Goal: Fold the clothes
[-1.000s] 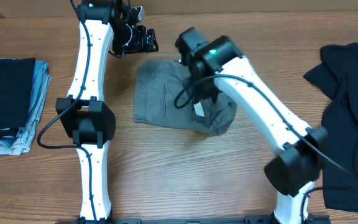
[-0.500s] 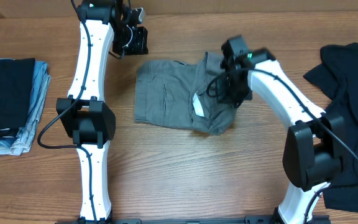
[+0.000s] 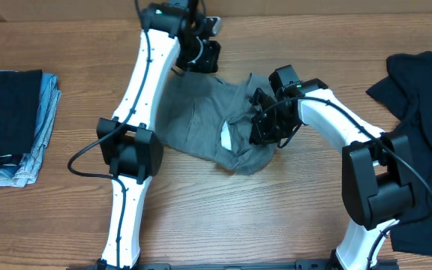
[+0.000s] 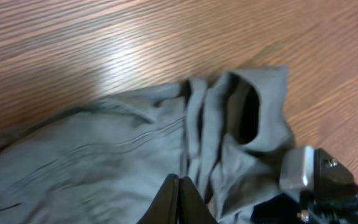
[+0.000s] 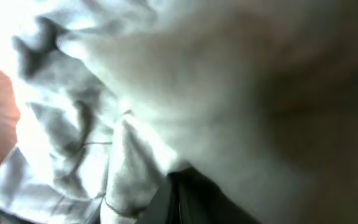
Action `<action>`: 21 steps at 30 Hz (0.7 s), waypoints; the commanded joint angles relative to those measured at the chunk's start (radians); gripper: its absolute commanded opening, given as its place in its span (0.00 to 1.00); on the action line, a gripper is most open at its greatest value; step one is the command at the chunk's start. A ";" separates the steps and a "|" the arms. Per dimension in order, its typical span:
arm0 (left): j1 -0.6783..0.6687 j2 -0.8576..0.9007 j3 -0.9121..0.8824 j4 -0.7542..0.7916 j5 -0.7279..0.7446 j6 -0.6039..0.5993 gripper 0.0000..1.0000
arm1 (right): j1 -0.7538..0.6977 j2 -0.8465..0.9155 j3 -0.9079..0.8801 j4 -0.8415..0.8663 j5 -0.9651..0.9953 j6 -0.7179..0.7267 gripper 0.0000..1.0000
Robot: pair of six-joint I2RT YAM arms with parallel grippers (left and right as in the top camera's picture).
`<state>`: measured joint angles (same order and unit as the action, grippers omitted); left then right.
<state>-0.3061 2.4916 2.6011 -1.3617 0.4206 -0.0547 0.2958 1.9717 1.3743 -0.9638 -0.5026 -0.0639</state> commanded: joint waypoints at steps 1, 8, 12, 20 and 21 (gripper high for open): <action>-0.048 0.007 0.025 0.021 0.026 -0.052 0.04 | -0.075 -0.116 0.129 -0.039 -0.121 -0.042 0.04; -0.158 0.007 0.025 -0.019 0.025 -0.061 0.04 | -0.290 -0.182 0.187 -0.103 0.023 0.004 0.04; -0.198 0.007 0.021 -0.189 0.030 -0.055 0.04 | -0.291 -0.134 0.181 -0.039 -0.018 0.004 0.04; -0.208 0.007 -0.069 -0.328 0.264 0.173 0.04 | -0.283 0.052 0.181 0.106 -0.311 -0.008 0.04; -0.208 0.007 -0.101 -0.328 0.319 0.219 0.04 | -0.282 0.071 0.181 0.115 -0.360 -0.047 0.04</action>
<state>-0.5091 2.4916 2.5740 -1.6863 0.5842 0.0330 0.0086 1.9911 1.5539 -0.8722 -0.7128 -0.0578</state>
